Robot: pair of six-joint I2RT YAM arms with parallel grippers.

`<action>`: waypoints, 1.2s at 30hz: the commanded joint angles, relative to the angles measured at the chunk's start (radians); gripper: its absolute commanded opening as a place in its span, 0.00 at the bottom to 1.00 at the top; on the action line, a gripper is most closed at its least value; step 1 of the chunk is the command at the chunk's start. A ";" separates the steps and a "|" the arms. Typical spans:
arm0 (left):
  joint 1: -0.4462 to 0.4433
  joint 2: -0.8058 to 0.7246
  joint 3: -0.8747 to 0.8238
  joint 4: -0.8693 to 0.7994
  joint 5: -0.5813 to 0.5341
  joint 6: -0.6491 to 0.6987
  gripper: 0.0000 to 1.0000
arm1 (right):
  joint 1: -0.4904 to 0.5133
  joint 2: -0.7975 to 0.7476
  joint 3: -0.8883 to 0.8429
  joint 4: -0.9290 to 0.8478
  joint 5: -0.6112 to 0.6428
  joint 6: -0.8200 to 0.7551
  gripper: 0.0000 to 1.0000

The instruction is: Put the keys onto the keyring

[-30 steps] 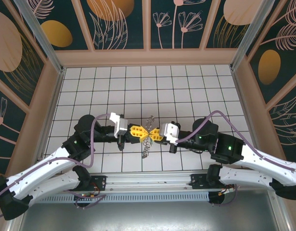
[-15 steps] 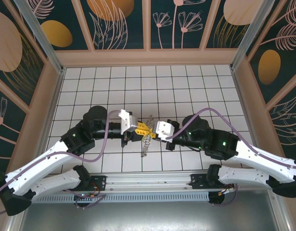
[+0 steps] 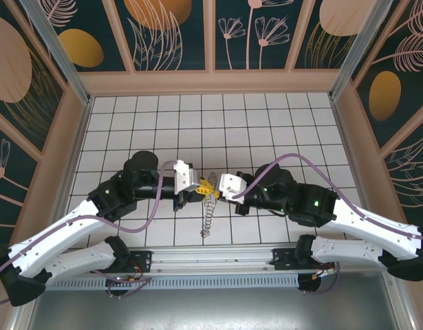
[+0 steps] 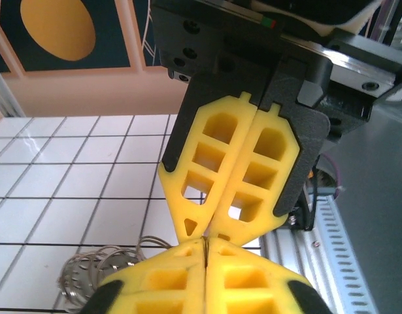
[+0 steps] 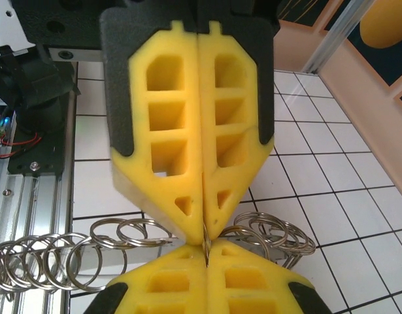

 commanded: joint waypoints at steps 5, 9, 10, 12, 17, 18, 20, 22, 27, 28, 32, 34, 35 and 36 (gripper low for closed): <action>0.004 -0.032 -0.031 0.046 0.002 -0.039 0.00 | 0.007 -0.043 0.042 0.115 -0.057 -0.008 0.00; 0.005 -0.083 -0.040 0.122 0.014 -0.078 0.00 | 0.007 -0.077 0.011 0.132 -0.076 0.022 0.06; 0.004 -0.092 -0.042 0.138 0.014 -0.087 0.00 | 0.007 -0.081 0.003 0.132 -0.079 0.030 0.11; 0.005 -0.108 -0.044 0.165 0.021 -0.100 0.00 | 0.007 -0.088 -0.012 0.132 -0.080 0.047 0.17; 0.004 -0.113 -0.034 0.194 0.046 -0.117 0.00 | 0.007 -0.098 -0.033 0.133 -0.059 0.065 0.17; 0.004 -0.113 -0.033 0.195 0.047 -0.118 0.00 | 0.007 -0.100 -0.036 0.134 -0.056 0.066 0.17; 0.004 -0.113 -0.032 0.199 0.047 -0.120 0.00 | 0.008 -0.105 -0.039 0.141 -0.060 0.065 0.17; 0.005 -0.113 -0.034 0.203 0.047 -0.122 0.00 | 0.008 -0.105 -0.038 0.144 -0.075 0.066 0.18; 0.005 -0.112 -0.036 0.212 0.044 -0.121 0.00 | 0.006 -0.089 -0.037 0.135 -0.100 0.071 0.20; 0.004 -0.110 -0.035 0.211 0.044 -0.120 0.00 | 0.005 -0.085 -0.036 0.132 -0.104 0.072 0.20; 0.005 -0.109 -0.035 0.212 0.051 -0.116 0.00 | -0.004 -0.074 -0.030 0.126 -0.107 0.079 0.21; 0.005 -0.110 -0.036 0.215 0.054 -0.114 0.00 | -0.009 -0.069 -0.031 0.130 -0.106 0.082 0.21; 0.004 -0.112 -0.037 0.215 0.054 -0.116 0.00 | -0.012 -0.065 -0.029 0.129 -0.104 0.082 0.21; 0.005 -0.113 -0.036 0.215 0.056 -0.114 0.00 | -0.014 -0.062 -0.027 0.130 -0.102 0.083 0.20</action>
